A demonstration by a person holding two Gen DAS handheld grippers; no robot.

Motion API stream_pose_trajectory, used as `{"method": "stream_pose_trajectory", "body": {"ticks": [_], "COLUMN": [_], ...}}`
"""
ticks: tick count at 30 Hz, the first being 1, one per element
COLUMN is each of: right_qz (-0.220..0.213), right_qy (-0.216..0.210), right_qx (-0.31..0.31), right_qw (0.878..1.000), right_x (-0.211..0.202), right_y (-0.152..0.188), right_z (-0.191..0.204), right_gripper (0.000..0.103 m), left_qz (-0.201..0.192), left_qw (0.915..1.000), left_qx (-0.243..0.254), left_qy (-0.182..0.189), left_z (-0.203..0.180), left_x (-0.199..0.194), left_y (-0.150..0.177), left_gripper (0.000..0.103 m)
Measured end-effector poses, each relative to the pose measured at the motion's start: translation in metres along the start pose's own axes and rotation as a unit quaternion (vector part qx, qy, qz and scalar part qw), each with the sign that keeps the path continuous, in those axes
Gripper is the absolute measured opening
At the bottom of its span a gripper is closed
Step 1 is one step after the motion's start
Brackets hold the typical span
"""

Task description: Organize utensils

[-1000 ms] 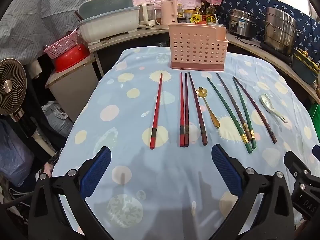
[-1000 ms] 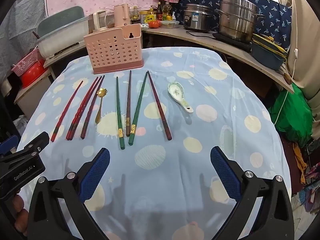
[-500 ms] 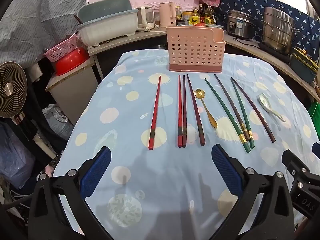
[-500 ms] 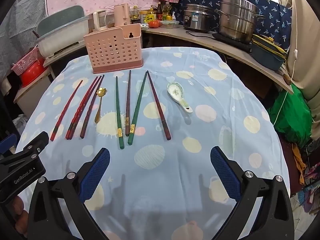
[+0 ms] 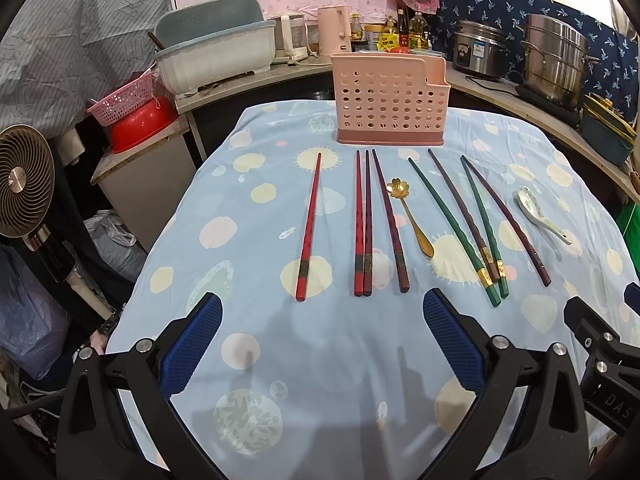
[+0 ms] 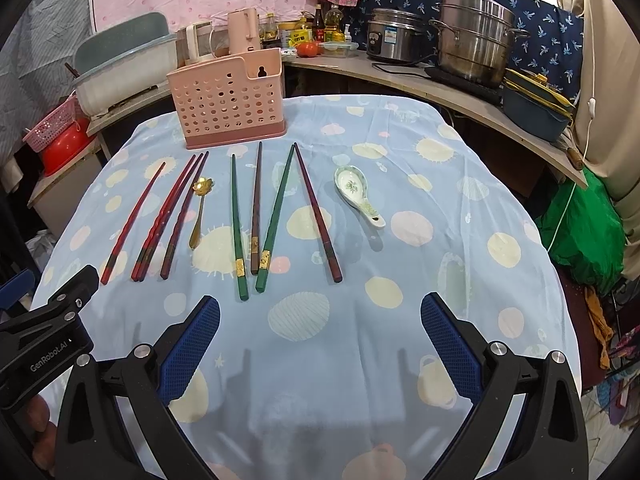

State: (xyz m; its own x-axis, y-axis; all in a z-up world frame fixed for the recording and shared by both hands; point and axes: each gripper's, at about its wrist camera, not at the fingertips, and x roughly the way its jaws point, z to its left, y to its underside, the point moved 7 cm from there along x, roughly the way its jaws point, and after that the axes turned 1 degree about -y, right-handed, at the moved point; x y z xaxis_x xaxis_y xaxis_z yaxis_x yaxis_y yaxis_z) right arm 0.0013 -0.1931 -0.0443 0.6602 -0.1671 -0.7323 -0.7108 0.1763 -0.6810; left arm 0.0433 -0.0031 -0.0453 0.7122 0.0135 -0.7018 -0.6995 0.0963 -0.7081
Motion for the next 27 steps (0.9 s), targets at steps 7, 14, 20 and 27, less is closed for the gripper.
{"method": "stream_pose_trajectory", "body": {"ticks": [7,14,20,27], "right_qz": [-0.006,-0.007,-0.009,-0.005], "right_qy": [0.000,0.000,0.004,0.002], "right_qx": [-0.004,-0.005,-0.003,-0.004], "right_qw": [1.000,1.000,1.000,1.000], "right_x": [0.0000,0.0003,0.0002,0.0010], "right_y": [-0.0018,-0.0028,-0.0026,-0.0007], "right_z": [0.0013,0.0022,0.0024,0.0020], "right_gripper": [0.096,0.096,0.096,0.096], "left_qz": [0.000,0.000,-0.001,0.001], "left_qw": [1.0000,1.0000,1.0000,1.0000], "left_qx": [0.000,0.001,0.000,-0.002], "left_qy": [0.001,0.001,0.001,0.000], "left_z": [-0.0008,-0.0020,-0.0020,-0.0013], "left_x": [0.0006,0.0015,0.0016,0.0033], "left_y": [0.0004,0.0003,0.0004,0.0015], "left_gripper": [0.096,0.096,0.096,0.096]}}
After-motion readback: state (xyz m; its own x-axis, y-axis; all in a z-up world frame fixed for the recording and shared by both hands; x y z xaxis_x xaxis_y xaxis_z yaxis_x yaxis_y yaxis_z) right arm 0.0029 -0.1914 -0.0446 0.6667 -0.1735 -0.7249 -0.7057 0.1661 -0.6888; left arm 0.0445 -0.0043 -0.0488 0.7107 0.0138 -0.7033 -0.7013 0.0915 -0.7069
